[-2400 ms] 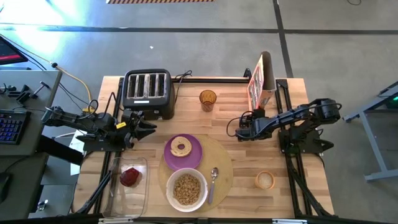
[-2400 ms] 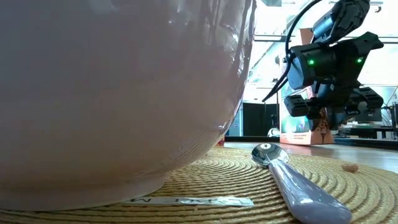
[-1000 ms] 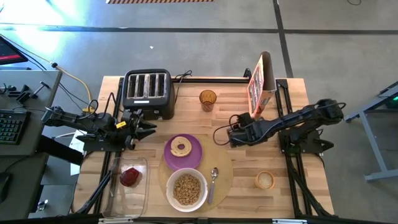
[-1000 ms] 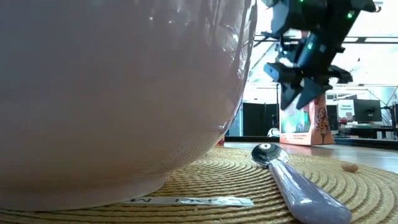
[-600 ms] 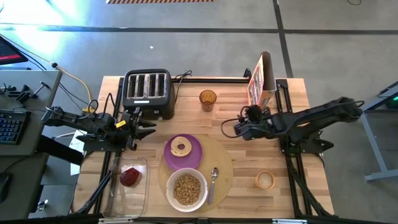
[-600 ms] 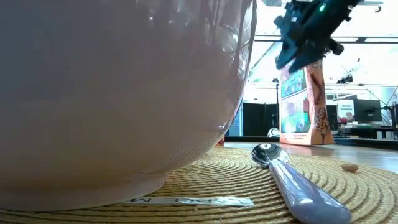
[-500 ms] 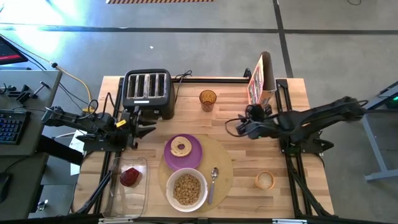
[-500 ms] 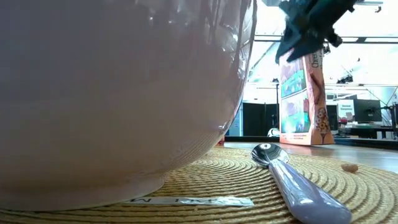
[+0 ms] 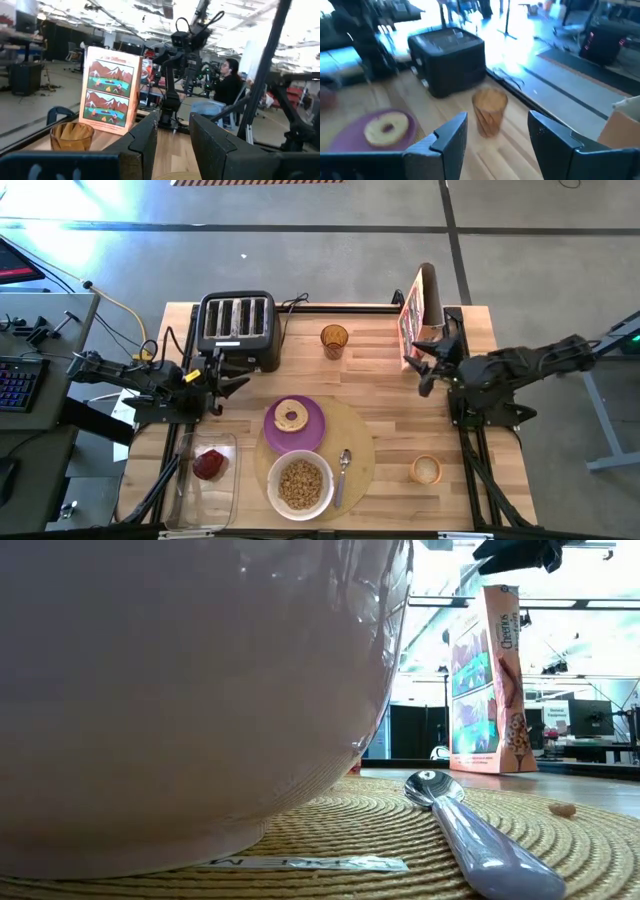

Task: Arrange a breakfast setting
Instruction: Put the apple from the transparent bin onto the purple plate

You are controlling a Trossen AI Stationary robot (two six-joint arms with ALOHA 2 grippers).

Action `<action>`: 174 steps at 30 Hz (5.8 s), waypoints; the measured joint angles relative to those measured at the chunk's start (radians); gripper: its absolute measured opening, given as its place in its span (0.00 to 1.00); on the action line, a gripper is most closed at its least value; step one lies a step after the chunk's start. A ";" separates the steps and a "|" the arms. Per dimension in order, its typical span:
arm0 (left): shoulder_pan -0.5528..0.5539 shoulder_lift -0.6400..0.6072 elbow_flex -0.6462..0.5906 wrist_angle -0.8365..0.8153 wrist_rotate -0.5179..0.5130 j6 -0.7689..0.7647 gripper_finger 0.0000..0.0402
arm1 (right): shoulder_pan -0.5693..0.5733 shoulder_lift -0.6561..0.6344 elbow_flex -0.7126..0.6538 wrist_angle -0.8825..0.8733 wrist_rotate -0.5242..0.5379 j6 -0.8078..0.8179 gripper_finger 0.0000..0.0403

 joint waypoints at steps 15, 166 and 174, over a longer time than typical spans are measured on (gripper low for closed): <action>0.000 0.000 0.000 -0.012 0.365 0.041 0.26 | 0.000 -0.252 -0.254 0.322 -0.122 -0.116 0.47; -0.852 1.267 0.847 -1.425 0.251 -1.886 0.87 | -0.001 -0.241 -0.254 0.323 -0.126 -0.024 0.47; -0.852 1.298 0.805 -1.367 0.256 -1.895 0.87 | -0.001 -0.241 -0.254 0.323 -0.126 -0.024 0.47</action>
